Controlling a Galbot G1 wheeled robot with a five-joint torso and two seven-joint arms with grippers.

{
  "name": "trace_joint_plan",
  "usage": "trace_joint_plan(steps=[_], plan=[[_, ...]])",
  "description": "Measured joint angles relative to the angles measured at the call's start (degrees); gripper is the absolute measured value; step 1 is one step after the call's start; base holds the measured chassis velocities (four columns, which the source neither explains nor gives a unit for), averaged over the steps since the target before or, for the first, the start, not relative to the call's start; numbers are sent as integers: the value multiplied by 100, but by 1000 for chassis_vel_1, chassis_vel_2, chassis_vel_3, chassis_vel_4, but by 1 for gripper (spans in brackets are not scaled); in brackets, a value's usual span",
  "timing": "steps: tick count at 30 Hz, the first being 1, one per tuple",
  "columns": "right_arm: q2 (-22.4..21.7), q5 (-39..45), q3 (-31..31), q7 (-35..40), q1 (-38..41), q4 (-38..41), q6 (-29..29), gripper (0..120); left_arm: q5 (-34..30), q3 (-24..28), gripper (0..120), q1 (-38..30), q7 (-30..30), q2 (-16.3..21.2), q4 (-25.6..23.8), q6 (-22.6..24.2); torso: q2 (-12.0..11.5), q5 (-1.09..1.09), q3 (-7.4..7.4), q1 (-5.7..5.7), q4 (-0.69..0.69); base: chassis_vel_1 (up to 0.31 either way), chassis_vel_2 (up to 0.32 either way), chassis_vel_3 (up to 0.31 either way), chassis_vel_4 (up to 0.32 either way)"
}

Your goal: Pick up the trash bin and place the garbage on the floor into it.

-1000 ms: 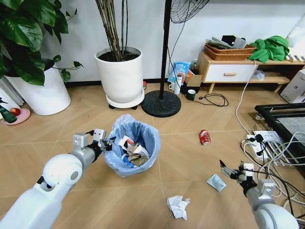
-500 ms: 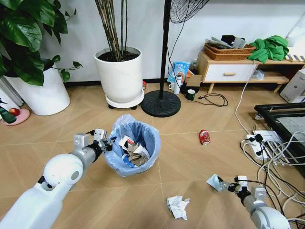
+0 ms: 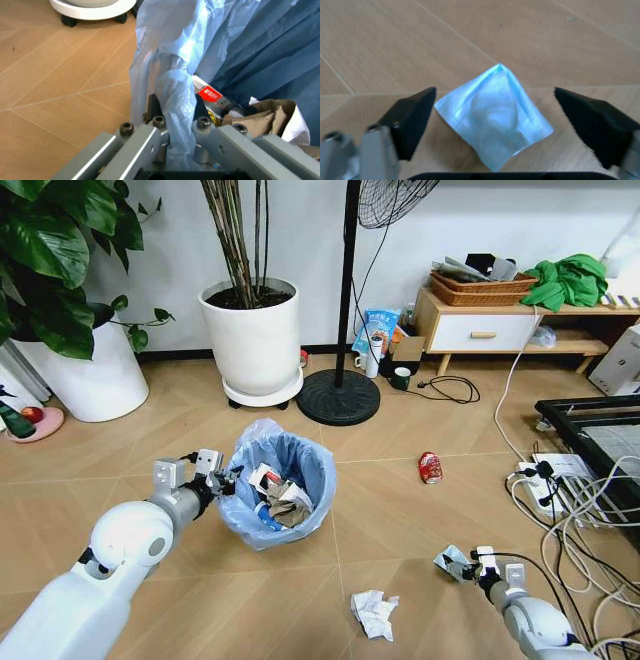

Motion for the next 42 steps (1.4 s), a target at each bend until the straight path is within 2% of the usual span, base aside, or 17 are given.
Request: trace_joint_plan(steps=[10,11,14,15,17,19,20,23,42], plan=[[182,-137,-19,106,105,-203,24,48,-19,28,0,-72,1,10,25,0,1,1,0,0,0,0,0,0,0],[182,-137,-19,106,105,-203,24,48,-19,28,0,-72,1,10,25,0,1,1,0,0,0,0,0,0,0],[221,-142,-21,133,114,-212,25,32,-19,34,0,-71,2,-5,29,0,1,0,0,0,0,0,0,0,0],[221,-142,-21,133,114,-212,25,32,-19,34,0,-71,2,-5,29,0,1,0,0,0,0,0,0,0,0],[242,-142,-22,139,111,-213,25,21,-19,34,0,-68,1,-9,30,0,1,-1,0,0,0,0,0,0,0],[250,-140,-21,140,110,-216,25,18,-19,34,0,-68,2,-9,30,0,1,-1,0,0,0,0,0,0,0],[273,-135,-22,141,111,-228,25,11,-21,30,0,-68,1,-7,30,0,1,0,0,0,0,0,0,0,0],[308,-126,-22,142,114,-254,25,0,-23,26,0,-68,2,3,29,0,1,0,0,0,0,0,0,0,0],[400,-74,122,145,56,-54,127,0,-39,25,0,-9,1,74,-23,0,1,0,0,0,0,0,0,0,0]])
